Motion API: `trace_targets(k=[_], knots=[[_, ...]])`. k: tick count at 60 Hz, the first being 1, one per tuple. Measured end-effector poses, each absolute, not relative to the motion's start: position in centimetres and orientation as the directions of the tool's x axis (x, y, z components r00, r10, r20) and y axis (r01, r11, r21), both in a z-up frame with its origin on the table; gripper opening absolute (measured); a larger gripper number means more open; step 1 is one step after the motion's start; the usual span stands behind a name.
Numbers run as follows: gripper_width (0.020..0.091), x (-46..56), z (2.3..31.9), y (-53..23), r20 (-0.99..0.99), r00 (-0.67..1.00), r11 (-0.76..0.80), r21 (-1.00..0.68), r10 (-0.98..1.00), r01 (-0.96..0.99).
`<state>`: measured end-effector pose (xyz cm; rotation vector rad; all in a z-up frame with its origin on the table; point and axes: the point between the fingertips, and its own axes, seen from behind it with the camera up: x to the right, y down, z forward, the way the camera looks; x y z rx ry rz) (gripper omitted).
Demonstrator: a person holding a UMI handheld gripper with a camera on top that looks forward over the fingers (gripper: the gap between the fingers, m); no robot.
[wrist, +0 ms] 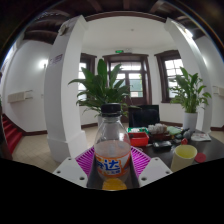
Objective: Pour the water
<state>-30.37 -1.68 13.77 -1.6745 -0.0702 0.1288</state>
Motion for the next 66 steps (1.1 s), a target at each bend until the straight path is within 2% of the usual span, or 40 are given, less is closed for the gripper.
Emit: trace_targets(k=[2,8,10,11,13,14,27,37,44,52,59,66], knots=[[0.0518,-30.5,13.9,-1.6,-0.028,0.992,-0.096,-0.995,0.127,-0.015],[0.0425,-29.6,14.1,-1.6,-0.033,0.991,-0.087,-0.996,0.128,-0.022],[0.0416,-29.5,14.2,-1.7,-0.035,0.991,-0.078,-0.997,0.128,-0.026],[0.0384,-29.5,14.2,-1.6,-0.036,0.991,-0.075,-0.997,0.129,-0.026],[0.0393,-29.5,14.3,-1.6,-0.038,0.99,-0.069,-0.997,0.137,-0.029],[0.0363,-29.4,14.3,-1.6,-0.041,0.99,-0.067,-0.997,0.137,-0.032],[0.0362,-28.5,14.2,-1.7,-0.118,0.983,-0.063,-0.992,0.141,-0.11],[0.0363,-25.2,14.1,-0.7,-0.434,0.896,-0.134,-0.897,0.089,-0.421],[0.0363,-22.9,14.3,0.1,-0.665,0.745,-0.132,-0.743,0.041,-0.656],[0.0376,-20.4,15.4,0.9,-0.885,0.466,-0.093,-0.465,0.009,-0.881],[0.0375,-18.7,17.0,1.6,-0.981,0.193,-0.05,-0.194,0.008,-0.98],[0.0377,-17.5,17.8,2.3,-0.998,-0.056,-0.014,0.056,0.008,-0.998]])
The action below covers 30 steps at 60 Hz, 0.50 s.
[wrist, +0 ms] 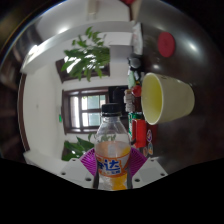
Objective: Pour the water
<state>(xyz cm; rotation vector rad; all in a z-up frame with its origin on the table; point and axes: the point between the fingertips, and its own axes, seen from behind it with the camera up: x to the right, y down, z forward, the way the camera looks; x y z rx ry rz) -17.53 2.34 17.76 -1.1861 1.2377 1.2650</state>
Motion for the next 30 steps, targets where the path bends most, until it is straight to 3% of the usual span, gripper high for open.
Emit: trace_targets(k=[17,30], knots=[[0.0379,-16.0,18.5,3.0,-0.859,-0.507,0.034,0.51,0.062,-0.86],[0.0378,-15.2,17.2,2.3,-0.817,-0.574,0.063,0.576,0.054,-0.815]])
